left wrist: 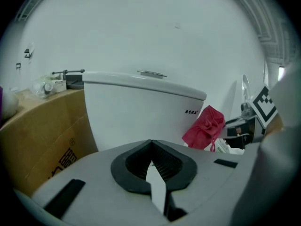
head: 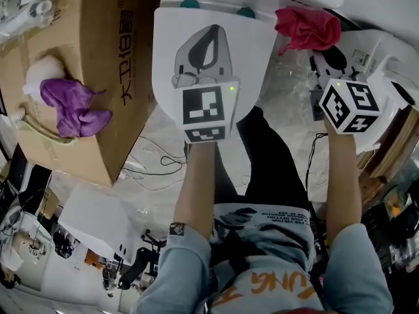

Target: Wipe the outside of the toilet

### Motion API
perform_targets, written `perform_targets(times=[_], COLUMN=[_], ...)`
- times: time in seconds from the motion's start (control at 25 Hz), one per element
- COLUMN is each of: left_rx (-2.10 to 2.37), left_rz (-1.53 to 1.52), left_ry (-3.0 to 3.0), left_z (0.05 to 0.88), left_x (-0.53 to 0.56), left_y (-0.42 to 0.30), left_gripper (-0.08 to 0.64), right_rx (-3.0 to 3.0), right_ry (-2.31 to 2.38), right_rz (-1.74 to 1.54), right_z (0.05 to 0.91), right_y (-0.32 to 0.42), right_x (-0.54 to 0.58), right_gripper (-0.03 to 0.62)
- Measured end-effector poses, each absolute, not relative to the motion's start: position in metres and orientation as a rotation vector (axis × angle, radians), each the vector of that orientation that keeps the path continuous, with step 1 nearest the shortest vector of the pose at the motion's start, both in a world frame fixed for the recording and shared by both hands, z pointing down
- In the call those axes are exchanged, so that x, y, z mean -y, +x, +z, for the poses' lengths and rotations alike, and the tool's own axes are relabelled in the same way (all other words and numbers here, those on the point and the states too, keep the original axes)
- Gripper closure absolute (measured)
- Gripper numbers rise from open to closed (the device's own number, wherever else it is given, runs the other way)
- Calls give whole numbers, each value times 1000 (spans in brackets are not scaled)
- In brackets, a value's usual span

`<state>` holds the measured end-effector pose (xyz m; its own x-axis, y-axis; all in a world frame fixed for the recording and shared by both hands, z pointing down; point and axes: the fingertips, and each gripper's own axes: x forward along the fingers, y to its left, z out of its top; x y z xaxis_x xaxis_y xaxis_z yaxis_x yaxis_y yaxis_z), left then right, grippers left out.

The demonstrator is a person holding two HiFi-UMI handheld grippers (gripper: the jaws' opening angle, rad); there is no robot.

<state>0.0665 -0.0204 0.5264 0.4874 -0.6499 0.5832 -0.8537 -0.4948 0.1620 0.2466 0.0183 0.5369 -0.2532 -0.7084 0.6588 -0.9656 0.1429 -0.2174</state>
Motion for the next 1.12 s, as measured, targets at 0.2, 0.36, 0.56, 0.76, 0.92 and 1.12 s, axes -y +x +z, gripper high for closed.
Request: perform_targets(times=[0.2, 0.36, 0.56, 0.76, 0.92, 1.12], left_rx=[1239, 1244, 1274, 1304, 1306, 1282], left_rz=[620, 621, 603, 593, 598, 605], left_ry=[2275, 2229, 2196, 2170, 2162, 2168], left_z=[546, 561, 563, 560, 562, 570], left_x=[21, 20, 34, 53, 63, 77], left_y=[44, 8, -37, -81, -102, -118], left_gripper=[536, 537, 537, 536, 536, 535], right_rx=[2048, 2127, 2232, 2249, 2256, 2249], right_ry=[1540, 1432, 1246, 1047, 1015, 1040], right_rz=[891, 900, 802, 610, 618, 612], right_z=[554, 555, 549, 552, 560, 575], right_y=[205, 137, 52, -14, -43, -60], right_x=[-27, -28, -9, 15, 35, 67], right_gripper=[529, 528, 528, 528, 528, 528])
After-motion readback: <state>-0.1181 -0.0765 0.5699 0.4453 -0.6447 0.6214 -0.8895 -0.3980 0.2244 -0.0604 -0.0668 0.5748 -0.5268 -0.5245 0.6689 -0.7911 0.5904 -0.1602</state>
